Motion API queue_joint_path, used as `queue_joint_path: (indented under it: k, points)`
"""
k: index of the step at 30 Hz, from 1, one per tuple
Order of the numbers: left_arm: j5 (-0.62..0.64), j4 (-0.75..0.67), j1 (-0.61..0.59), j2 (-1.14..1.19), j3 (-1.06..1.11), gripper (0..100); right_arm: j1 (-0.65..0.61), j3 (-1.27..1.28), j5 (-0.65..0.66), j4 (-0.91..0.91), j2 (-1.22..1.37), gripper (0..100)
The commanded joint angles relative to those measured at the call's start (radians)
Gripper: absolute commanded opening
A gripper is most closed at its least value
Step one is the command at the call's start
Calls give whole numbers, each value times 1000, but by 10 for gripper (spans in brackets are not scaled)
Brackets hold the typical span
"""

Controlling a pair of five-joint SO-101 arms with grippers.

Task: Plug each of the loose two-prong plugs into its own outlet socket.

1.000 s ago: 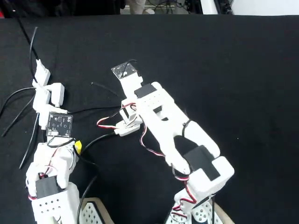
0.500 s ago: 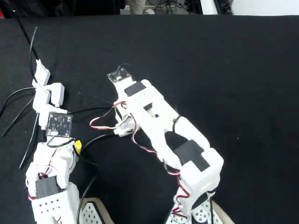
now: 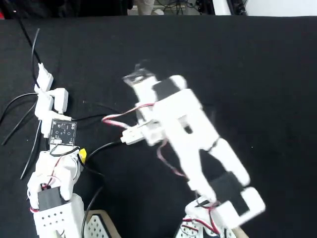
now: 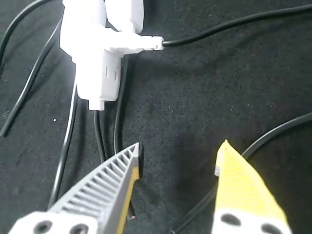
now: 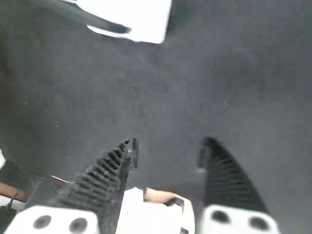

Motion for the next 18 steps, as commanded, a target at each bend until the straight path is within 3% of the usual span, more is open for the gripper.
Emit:
queue_joint_path:
  k: [1, 5, 8, 12, 18]
  points:
    - [-5, -11, 56, -6, -16, 257, 207, 54, 61, -3, -133, 54]
    - [-5, -23, 197, -6, -48, 258, 462, 159, 61, -132, -237, 47]
    - [17, -89, 344, -6, -61, 252, 569, 275, 68, -292, -282, 48]
    - [78, -204, 503, -5, -81, 261, 591, 423, 72, -440, -288, 49]
    - [44, -275, 696, 25, -10, 322, 626, 453, 141, -462, -288, 49]
